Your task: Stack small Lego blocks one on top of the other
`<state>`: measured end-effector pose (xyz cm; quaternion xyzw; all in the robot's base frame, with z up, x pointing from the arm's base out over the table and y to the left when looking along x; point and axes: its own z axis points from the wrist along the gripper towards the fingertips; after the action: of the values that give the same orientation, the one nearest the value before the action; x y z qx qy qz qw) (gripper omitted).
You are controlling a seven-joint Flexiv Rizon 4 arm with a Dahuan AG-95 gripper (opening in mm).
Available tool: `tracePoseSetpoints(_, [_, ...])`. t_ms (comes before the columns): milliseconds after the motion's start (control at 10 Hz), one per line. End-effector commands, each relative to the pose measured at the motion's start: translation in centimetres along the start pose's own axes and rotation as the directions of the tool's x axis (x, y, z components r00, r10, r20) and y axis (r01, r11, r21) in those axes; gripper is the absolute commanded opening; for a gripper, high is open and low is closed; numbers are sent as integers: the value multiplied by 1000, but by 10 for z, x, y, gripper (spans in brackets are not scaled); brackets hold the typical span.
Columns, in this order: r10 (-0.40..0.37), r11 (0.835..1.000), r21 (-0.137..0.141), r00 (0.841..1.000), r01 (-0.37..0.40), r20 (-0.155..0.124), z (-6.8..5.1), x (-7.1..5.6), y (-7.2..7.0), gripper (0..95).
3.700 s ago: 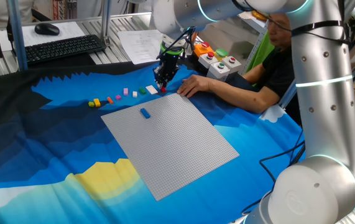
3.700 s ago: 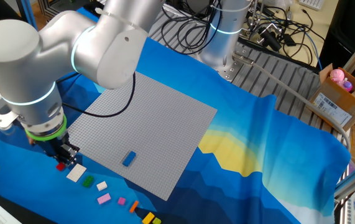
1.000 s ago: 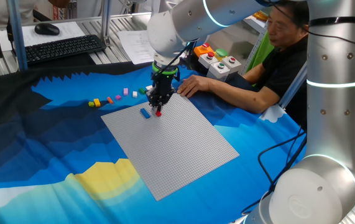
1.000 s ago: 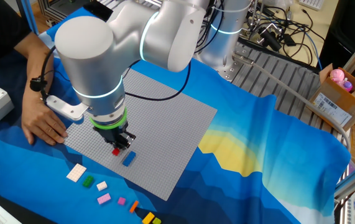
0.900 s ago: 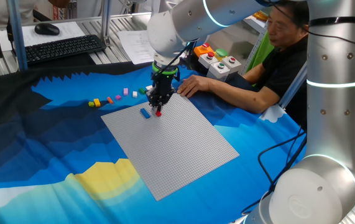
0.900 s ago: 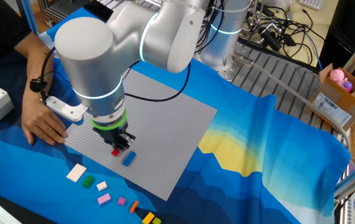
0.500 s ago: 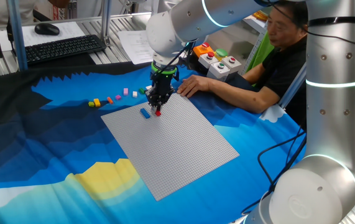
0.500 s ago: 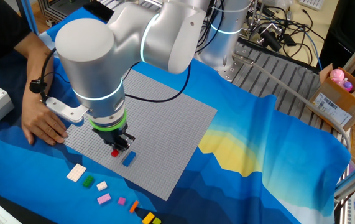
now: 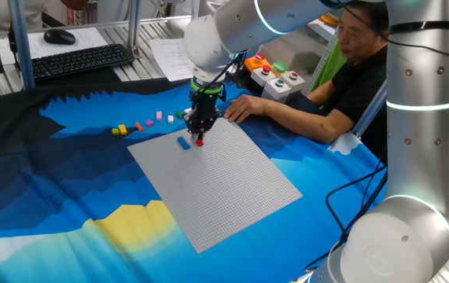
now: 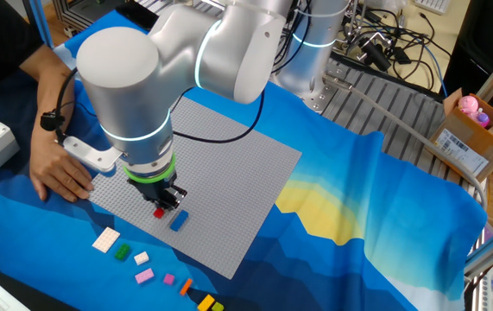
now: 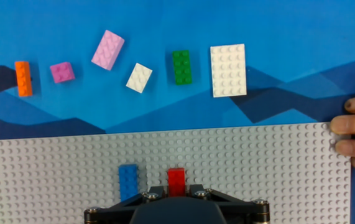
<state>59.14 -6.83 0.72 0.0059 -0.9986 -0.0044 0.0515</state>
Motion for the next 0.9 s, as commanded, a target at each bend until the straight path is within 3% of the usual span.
tracePoseSetpoints(100, [2, 1000, 3, 1000, -2, 2, 1, -1, 0, 0])
tracePoseSetpoints(900, [11, 1000, 1, 1000, -11, 8, 2, -1, 0, 0])
